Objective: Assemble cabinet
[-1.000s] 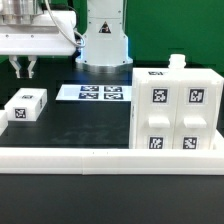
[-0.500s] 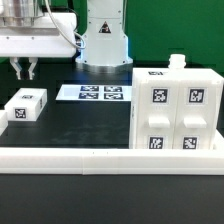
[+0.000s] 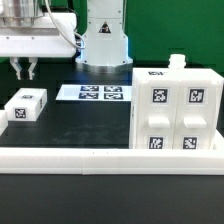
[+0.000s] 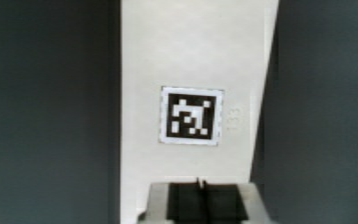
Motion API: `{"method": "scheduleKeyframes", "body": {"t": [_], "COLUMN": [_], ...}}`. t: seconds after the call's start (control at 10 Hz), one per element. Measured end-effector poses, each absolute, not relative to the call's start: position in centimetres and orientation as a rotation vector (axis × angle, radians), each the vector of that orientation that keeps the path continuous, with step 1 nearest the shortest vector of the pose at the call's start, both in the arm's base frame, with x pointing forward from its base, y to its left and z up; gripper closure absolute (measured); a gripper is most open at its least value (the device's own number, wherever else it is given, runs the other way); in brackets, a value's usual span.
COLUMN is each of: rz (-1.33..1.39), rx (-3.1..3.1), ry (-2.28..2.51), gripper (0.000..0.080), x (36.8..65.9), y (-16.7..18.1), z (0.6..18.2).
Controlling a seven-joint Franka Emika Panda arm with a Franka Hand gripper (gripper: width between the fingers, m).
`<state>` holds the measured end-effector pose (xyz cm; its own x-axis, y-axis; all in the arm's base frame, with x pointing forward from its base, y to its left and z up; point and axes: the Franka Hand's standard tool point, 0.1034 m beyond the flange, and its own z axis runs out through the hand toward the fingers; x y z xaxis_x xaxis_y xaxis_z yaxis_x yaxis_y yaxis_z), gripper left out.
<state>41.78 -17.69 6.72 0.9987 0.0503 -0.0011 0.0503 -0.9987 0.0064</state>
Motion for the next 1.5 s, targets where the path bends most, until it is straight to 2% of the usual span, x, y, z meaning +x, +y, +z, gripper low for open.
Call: {"method": "scheduleKeyframes", "body": {"t": [1.5], "rz": [0.0], "rx": [3.133], "ry": [0.082], "gripper": [0.0798], "x": [42.03], "y": [-17.71], "z": [6.71]}}
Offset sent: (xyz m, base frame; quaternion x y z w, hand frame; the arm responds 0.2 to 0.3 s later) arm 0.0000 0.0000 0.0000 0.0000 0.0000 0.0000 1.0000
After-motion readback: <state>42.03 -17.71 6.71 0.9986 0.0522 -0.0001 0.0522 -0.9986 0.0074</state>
